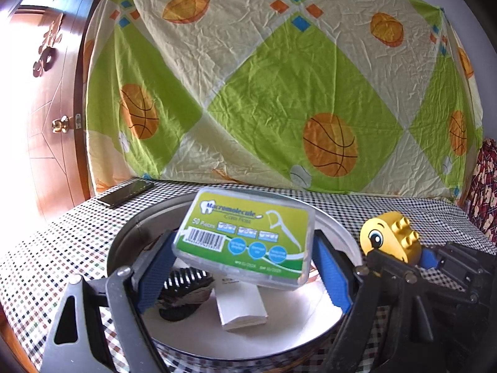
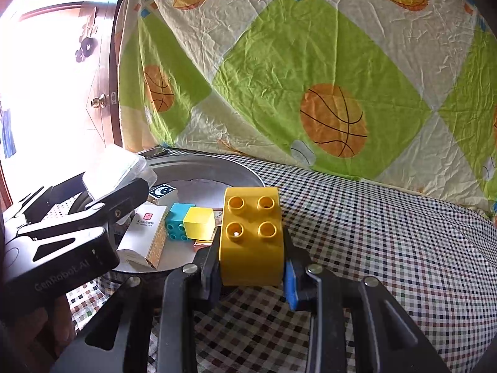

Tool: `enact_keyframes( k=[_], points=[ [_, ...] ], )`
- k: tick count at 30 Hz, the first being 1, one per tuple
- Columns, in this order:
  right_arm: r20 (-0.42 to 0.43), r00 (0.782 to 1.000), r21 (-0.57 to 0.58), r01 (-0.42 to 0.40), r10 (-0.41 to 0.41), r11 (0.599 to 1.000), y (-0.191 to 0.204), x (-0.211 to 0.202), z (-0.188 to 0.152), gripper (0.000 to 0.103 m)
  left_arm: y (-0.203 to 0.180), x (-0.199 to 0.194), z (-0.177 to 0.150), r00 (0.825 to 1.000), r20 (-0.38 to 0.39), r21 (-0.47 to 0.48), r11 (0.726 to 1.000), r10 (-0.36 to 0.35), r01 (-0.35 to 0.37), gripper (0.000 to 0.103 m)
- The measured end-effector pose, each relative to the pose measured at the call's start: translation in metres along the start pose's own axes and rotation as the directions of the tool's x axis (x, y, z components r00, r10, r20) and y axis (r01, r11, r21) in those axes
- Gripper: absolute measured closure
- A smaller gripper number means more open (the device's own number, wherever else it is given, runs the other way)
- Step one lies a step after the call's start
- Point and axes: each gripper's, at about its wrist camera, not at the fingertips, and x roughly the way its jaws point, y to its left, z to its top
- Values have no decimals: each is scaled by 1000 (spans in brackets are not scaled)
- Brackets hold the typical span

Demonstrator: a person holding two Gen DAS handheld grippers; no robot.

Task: Organize rigid objects
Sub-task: 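Lower the floss-pick box and yellow Duplo brick over the tin with both tools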

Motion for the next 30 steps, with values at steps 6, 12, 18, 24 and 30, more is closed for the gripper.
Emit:
enact_keyframes(
  k=[6,12,18,24,30],
  points=[
    [-10,1000,1,-30,30,1000,6,12,12,69,20,2,9,999,-19,13,1000,26,-25,17],
    [-36,995,9,-92,92,996,16,33,37,69,43,16,25,995,-76,28,998,59,-57,17],
    [-94,987,46,-130,134,990,19,63,53,69,60,44,35,982,-185,35,999,48,-42,17],
    [-155,978,53,-132,138,990,22,88,59,69,62,68,35,965,-253,67,996,73,-58,17],
    [-209,973,59,-92,102,994,17,106,53,69,59,83,36,955,-289,71,997,62,-43,17]
  ],
)
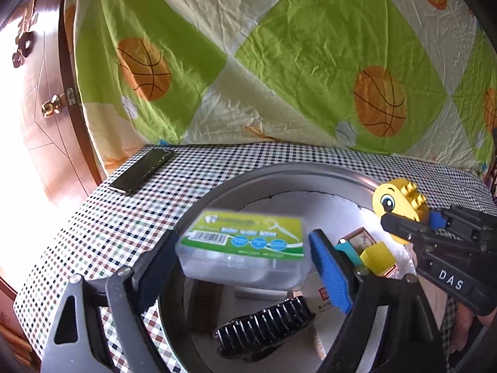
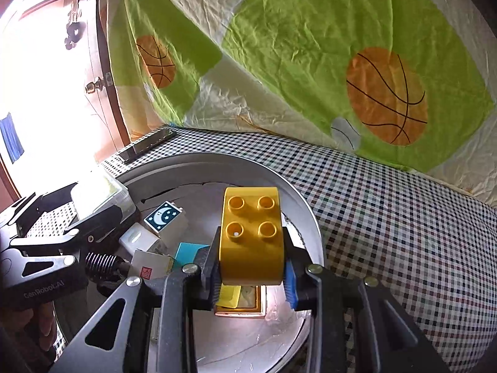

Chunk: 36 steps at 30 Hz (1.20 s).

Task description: Organize rigid objects

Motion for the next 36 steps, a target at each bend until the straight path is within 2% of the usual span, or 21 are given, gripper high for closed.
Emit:
enact_keyframes(
  k=[2,3,5,7,13,21,30,36],
  points=[
    [-8,1000,3,10,-10,1000,-2,2,-2,66,-4,1,3,1000,-8,18,1000,0,0,16],
    [-5,1000,9,11,-11,1000,-4,2,-3,61,-5,1,3,1000,-13,28,1000,2,-2,16],
    [1,1000,21,-4,4,1000,-6,0,-4,46,-7,0,2,1000,-11,39,999,12,-12,11],
    [18,1000,33,-1,1,999,-8,-4,-5,41,-8,-2,-1,1000,-9,41,999,24,-23,9],
    [100,995,57,3,-9,998,-11,-33,-11,39,-5,-25,-9,997,57,30,998,47,-49,3],
    [173,985,15,9,-12,1000,4,-68,-21,38,8,-68,-8,986,159,-32,998,56,-52,0],
    [197,980,-18,-4,7,1000,16,-87,-27,37,14,-75,-9,987,150,-52,997,64,-57,0],
    [202,979,-19,-6,10,1000,15,-92,-30,37,11,-78,-11,982,161,-35,995,98,-93,0]
  ],
)
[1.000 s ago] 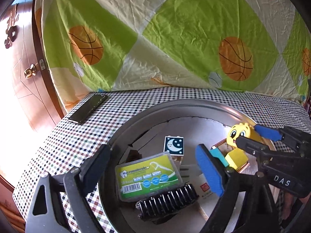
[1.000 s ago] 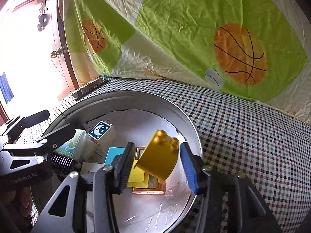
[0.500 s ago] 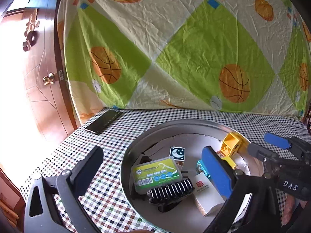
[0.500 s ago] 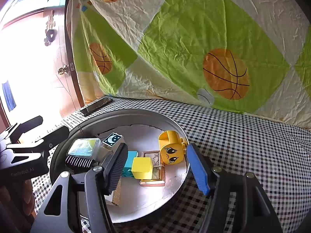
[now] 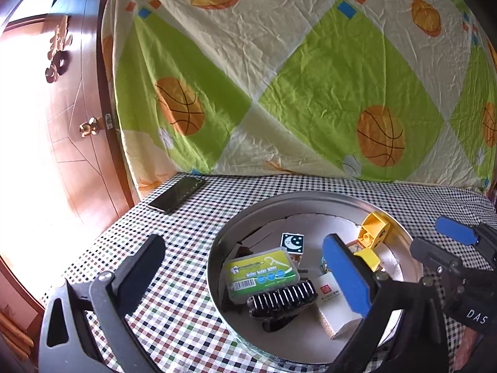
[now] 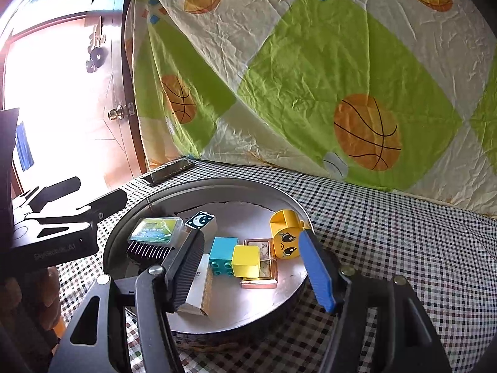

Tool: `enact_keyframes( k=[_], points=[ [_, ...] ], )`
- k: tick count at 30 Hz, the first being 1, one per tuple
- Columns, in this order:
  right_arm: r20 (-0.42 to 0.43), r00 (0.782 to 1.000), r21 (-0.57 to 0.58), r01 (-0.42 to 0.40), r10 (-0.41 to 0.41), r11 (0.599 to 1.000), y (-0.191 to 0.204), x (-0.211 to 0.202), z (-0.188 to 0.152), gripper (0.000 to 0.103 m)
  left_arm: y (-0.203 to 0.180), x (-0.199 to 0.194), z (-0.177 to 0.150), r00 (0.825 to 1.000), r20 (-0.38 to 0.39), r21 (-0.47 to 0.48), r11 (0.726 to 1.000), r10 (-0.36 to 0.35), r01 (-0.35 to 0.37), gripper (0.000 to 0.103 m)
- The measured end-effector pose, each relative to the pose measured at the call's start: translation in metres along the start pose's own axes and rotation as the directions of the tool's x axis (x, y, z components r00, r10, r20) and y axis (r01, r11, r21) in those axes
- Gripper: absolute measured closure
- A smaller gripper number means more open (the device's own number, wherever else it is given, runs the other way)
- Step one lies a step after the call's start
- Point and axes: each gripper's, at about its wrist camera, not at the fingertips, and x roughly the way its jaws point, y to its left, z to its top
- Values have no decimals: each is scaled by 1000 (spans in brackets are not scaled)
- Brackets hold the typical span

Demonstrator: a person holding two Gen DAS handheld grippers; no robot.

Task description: Organize rigid objects

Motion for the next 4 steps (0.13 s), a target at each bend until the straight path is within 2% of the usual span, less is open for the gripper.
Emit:
enact_keyframes(
  k=[4],
  points=[
    [3,1000,3,2,-2,1000,-3,-3,-3,37,-1,-3,-1,1000,8,4,1000,9,-9,0]
  ],
)
